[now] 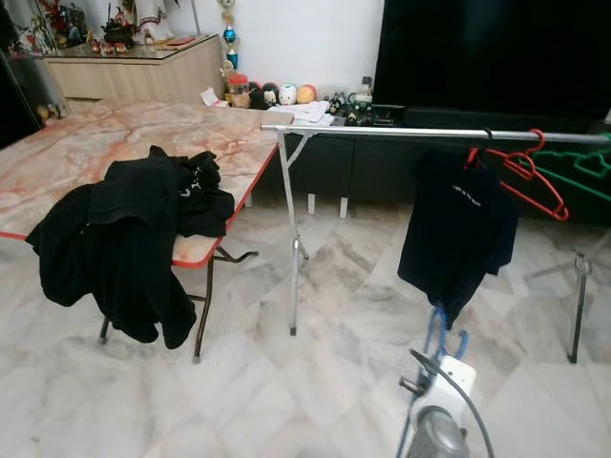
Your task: Hang hanger
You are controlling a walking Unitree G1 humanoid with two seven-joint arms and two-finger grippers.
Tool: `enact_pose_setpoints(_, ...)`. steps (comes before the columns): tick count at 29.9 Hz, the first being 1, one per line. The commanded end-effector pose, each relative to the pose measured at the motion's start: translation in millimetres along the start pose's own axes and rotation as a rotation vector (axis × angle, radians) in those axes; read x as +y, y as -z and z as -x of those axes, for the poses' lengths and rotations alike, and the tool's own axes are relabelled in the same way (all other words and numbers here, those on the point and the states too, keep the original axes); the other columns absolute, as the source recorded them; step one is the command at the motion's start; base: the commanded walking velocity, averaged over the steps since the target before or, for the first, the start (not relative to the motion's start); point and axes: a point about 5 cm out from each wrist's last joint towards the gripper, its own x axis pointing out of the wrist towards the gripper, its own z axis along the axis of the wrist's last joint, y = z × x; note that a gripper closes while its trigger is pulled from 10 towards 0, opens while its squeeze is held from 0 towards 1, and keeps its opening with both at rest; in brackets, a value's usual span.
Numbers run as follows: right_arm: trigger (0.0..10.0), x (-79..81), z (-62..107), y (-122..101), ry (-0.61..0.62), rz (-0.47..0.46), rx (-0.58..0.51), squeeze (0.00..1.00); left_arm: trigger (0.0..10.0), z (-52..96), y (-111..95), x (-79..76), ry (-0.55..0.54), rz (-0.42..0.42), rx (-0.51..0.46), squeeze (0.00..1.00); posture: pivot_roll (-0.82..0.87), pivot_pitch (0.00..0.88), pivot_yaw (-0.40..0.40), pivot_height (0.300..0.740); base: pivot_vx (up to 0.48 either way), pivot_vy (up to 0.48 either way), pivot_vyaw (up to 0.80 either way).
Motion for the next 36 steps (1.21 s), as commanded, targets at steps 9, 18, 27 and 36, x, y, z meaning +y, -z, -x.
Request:
enact_pose_setpoints(9, 10.0, -7.0, -0.3, -6, -0.032, 0.043, -0.023, 0.00, 10.0, -1.9, -10, -3.7, 0.013, -0.020, -0.029, 0.00, 0.04, 0.000, 0.015, 0.740, 0.286, 0.000, 0.00)
enact_pose_setpoints(18, 10.0, -7.2, 0.1, -5, -0.022, 0.047, -0.030, 0.00, 10.0, -0.2, -1, 0.5, 0.010, -0.029, -0.004, 0.00, 0.03, 0.000, 0.033, 0.740, 0.306, 0.000, 0.00)
enact_pose_setpoints(27, 10.0, -7.1, -0.4, -6, -0.023, 0.060, -0.026, 0.00, 10.0, 0.2, -1, 4.2, -0.001, -0.013, -0.001, 0.00, 0.05, 0.000, 0.021, 0.740, 0.332, 0.000, 0.00)
enact_pose_setpoints(36, 10.0, -1.6, -1.1, -8, -0.053, 0.110, -0.027, 0.00, 10.0, 0.7, 4, 3.8, -0.004, -0.006, 0.016, 0.00, 0.05, 0.000, 0.017, 0.740, 0.335, 0.000, 0.00)
